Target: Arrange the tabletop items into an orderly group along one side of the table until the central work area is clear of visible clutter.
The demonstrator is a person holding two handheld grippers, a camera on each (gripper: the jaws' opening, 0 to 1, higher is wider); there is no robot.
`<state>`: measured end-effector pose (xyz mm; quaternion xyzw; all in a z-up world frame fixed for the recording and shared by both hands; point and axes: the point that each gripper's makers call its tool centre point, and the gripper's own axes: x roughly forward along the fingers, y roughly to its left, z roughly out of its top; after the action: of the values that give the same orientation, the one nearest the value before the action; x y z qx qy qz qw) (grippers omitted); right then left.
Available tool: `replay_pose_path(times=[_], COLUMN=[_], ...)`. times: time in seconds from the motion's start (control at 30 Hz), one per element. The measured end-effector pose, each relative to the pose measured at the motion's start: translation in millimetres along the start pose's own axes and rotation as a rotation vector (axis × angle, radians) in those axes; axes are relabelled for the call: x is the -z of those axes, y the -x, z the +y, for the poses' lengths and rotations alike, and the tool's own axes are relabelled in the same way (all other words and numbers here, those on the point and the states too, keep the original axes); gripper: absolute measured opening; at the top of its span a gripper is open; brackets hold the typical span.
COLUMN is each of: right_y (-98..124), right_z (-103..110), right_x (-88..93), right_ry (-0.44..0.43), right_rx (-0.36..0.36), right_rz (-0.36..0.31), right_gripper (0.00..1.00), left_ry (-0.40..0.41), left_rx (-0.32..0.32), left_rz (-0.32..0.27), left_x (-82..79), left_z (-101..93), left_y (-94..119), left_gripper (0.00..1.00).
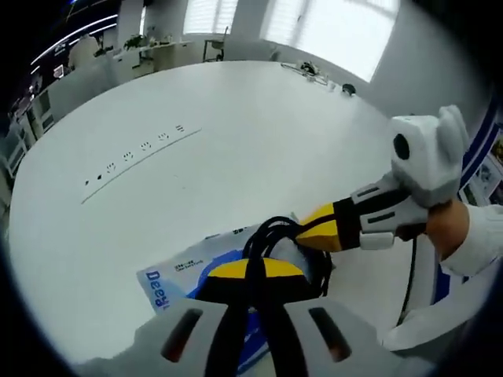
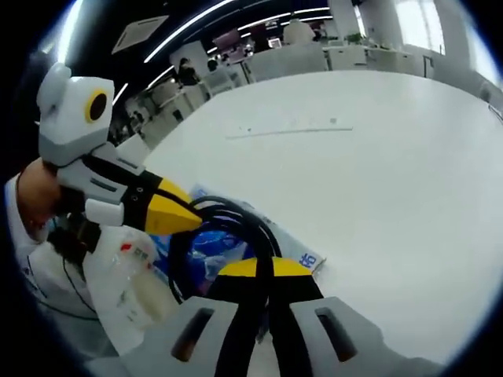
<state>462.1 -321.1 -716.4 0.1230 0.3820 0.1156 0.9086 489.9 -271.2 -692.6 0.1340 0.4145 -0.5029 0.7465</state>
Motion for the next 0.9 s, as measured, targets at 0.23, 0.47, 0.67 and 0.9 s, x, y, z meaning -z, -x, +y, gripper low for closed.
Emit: replay_pose_path(times=[0.23, 0.47, 0.67, 0.9], right_y=[6.4, 15.4, 27.4, 48.6], right_z=[3.3, 6.6, 3.5, -6.6], right_x=[-11.4, -22.7, -29.8, -34.7], right_ry=[-0.001, 0.007, 0.027, 0.056], right_rx=[-0.005, -0.016, -0.021, -0.013], right_rz=[-0.023, -0.039, -0.044, -0.041], right_gripper=[0.0, 0.0, 0.0, 0.0], left_ry=[-0.008, -0.012, 0.0, -0.007], left_rx=[-0.005, -0.008, -0.006, 0.004], left_rz=[-0.025, -0.045, -0.07, -0.098], left_x=[-10.4, -20.3, -29.8, -43.2], left_z=[0.0, -2.6, -12.1, -31.2], left_y=[8.6, 18.4, 24.1, 23.9], left_gripper=[0.01, 0.01, 0.01, 0.01])
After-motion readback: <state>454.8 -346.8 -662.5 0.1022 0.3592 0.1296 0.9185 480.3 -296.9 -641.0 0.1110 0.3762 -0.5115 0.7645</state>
